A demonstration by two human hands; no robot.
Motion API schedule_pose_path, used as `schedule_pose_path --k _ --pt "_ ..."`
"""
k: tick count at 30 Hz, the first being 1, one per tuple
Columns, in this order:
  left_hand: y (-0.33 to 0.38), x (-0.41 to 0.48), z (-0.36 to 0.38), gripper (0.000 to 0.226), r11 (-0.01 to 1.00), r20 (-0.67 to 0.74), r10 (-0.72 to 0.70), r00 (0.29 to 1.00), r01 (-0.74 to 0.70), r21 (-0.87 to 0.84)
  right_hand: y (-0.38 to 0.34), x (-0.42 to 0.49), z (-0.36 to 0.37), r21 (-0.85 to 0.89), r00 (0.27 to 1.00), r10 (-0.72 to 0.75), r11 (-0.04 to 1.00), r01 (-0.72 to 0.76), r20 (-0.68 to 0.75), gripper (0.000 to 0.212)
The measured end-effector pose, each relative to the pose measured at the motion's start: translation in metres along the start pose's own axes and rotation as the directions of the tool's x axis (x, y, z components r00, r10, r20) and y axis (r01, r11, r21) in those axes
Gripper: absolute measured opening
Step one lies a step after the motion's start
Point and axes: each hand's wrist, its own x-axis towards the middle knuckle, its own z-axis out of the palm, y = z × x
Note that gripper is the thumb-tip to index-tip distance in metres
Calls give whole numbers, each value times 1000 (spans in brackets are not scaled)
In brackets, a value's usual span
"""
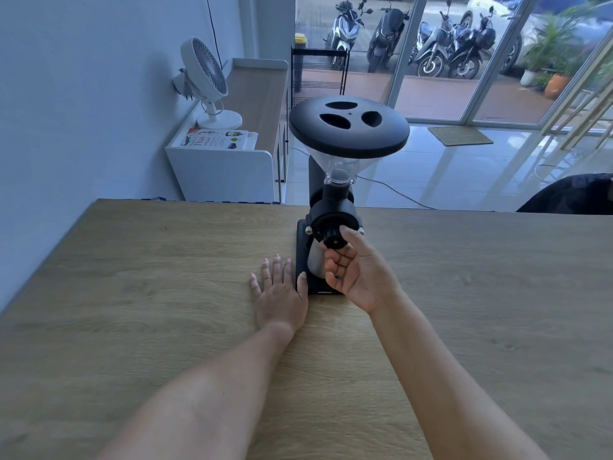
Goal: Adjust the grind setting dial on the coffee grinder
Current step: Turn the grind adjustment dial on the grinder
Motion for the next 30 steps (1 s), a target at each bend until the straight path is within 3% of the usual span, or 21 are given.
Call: schedule_pose_path --k 21,30 --pt "-1 2 2 67 1000 -17 -5 1000 5 4 2 1 7 132 999 -14 991 19 -39 45" --pt "0 2 4 66 1000 -27 -4 1000 4 14 1 -8 17 -171 959 -211 969 180 -187 35"
